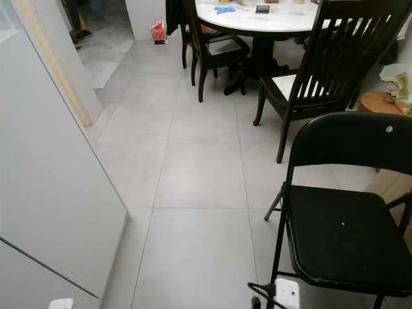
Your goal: Restocking fridge
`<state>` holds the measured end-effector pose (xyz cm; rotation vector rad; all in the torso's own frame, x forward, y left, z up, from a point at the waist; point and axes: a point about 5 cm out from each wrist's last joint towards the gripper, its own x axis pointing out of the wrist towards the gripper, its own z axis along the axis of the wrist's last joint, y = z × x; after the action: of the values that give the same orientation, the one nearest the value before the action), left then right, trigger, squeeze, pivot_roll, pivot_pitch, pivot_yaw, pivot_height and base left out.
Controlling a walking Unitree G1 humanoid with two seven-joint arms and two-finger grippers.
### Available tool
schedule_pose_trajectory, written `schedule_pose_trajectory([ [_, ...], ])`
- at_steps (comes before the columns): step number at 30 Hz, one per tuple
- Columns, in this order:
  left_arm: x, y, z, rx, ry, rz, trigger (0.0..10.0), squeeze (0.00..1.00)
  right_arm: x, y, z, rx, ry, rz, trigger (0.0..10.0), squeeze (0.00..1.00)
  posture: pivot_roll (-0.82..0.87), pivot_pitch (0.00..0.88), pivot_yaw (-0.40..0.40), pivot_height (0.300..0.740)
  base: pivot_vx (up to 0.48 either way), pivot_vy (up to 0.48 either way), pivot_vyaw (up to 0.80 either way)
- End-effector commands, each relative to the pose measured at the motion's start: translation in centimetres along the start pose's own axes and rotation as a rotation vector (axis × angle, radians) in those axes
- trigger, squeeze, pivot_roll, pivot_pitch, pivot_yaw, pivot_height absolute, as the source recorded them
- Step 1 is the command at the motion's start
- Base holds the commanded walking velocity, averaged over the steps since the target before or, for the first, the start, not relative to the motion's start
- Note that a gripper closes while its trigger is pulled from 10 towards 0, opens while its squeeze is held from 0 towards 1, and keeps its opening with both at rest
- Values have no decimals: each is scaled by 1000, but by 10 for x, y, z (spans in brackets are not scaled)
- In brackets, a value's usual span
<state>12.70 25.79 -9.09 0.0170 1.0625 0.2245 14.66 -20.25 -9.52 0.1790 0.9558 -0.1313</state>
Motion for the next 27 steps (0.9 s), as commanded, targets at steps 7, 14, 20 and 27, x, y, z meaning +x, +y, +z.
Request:
schedule_pose_trajectory([
  [7, -4, -3, -22, -35, 61, -5, 10000, 0, -2, -10, -7, 39, 38, -60, 10000, 0, -140, 0, 23, 740, 0, 0, 800],
  [14, -3, -12, -24, -34, 60, -27, 10000, 0, -3, -10, -11, 28, 63, -73, 10000, 0, -140, 0, 11, 740, 0, 0, 800],
  [20, -3, -15, -23, -39, 59, -37, 10000, 0, -5, -16, -13, 14, 61, -68, 10000, 0, -127, 0, -13, 740, 0, 0, 800],
  [27, -2, -13, -18, -49, 43, -32, 10000, 0, -5, -17, -12, 20, 61, -68, 10000, 0, -117, 0, -13, 740, 0, 0, 800],
])
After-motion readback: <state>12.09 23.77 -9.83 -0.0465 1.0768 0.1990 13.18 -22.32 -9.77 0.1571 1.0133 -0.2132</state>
